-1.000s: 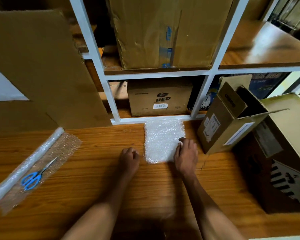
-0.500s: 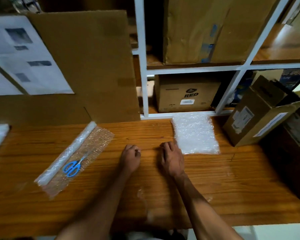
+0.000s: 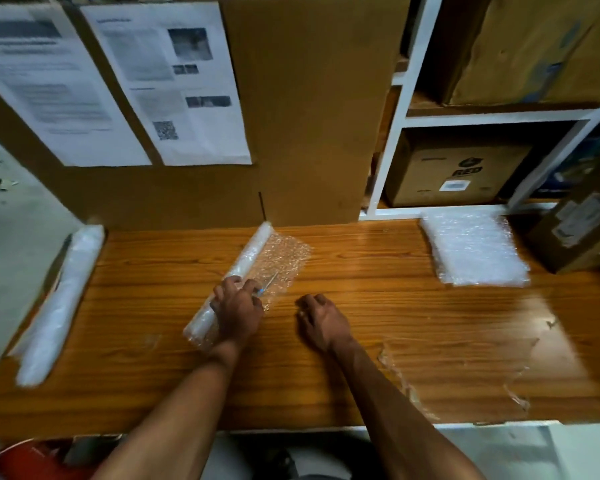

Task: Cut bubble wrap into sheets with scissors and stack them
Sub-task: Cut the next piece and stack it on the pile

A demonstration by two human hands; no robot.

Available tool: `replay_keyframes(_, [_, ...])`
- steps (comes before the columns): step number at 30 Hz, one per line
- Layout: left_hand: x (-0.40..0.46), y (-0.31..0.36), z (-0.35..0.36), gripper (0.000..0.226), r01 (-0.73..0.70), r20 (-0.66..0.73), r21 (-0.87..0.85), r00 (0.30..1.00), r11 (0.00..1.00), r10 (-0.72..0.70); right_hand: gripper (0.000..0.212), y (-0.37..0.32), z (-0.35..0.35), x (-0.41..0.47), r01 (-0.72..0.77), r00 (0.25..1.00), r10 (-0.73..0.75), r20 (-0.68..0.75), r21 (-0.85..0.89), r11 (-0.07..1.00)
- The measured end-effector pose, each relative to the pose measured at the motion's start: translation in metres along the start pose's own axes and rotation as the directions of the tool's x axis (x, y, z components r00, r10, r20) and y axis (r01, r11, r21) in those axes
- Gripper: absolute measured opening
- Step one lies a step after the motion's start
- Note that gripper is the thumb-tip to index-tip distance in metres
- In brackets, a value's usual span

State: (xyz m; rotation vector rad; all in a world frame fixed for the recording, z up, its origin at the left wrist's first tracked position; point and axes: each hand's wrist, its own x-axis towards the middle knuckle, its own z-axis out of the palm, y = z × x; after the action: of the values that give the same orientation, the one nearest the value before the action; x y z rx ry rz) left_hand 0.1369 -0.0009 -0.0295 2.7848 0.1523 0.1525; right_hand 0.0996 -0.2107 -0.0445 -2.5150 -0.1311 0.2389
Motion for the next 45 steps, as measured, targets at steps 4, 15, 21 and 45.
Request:
replay_keyframes(4, [0.006, -0.035, -0.006, 0.037, 0.053, 0.014, 0.012, 0.998, 0.999, -0.053, 0.045, -0.028, 0.029, 0.009, -0.018, 1.0, 0.02, 0.024, -0.075, 0.997])
replay_keyframes(15, [0.011, -0.05, 0.002, 0.037, 0.036, 0.235, 0.061, 0.971, 0.997, -0.05, 0.053, -0.067, 0.046, 0.022, -0.045, 0.991, 0.092, 0.098, -0.407, 0.912])
replay_keyframes(21, [0.008, -0.028, 0.012, 0.026, 0.007, 0.264, -0.015, 0.965, 1.0, -0.002, 0.039, -0.053, 0.032, 0.016, -0.129, 0.991, 0.128, -0.032, -0.449, 0.884])
replay_keyframes(45, [-0.03, 0.086, 0.032, 0.033, -0.124, 0.526, -0.029, 0.842, 0.992, 0.12, 0.039, 0.028, -0.006, -0.068, -0.395, 0.91, 0.283, -0.303, -0.426, 0.814])
